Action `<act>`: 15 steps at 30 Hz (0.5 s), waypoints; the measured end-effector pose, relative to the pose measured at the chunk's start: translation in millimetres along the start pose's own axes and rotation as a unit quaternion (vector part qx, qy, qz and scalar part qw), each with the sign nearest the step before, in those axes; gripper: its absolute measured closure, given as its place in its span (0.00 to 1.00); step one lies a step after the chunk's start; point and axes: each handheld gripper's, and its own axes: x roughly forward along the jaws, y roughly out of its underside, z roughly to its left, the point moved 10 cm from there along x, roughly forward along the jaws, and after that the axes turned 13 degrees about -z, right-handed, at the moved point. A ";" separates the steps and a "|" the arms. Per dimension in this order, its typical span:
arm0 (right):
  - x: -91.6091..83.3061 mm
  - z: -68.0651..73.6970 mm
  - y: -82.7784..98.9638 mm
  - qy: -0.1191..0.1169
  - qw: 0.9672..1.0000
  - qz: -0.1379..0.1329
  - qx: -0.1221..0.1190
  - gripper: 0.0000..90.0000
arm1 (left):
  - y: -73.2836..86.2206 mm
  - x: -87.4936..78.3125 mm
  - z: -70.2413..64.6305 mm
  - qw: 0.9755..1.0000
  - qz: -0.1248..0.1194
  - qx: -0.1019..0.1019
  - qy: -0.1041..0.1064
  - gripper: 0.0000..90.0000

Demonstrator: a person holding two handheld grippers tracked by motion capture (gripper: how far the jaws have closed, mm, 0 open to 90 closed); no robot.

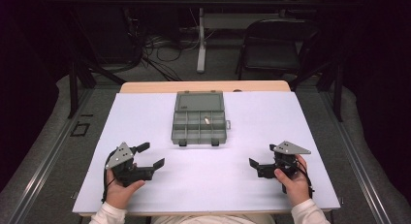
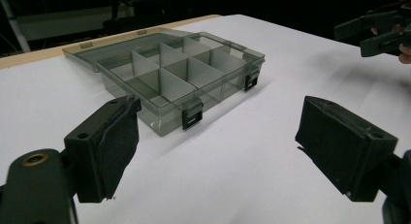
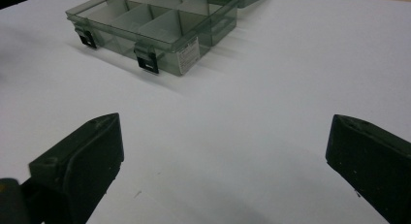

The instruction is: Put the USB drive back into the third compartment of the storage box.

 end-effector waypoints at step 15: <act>4.1 -9.6 10.6 0.013 1.000 0.010 0.005 0.00 | 0.8 -2.0 0.7 1.000 0.004 0.006 -0.003 0.17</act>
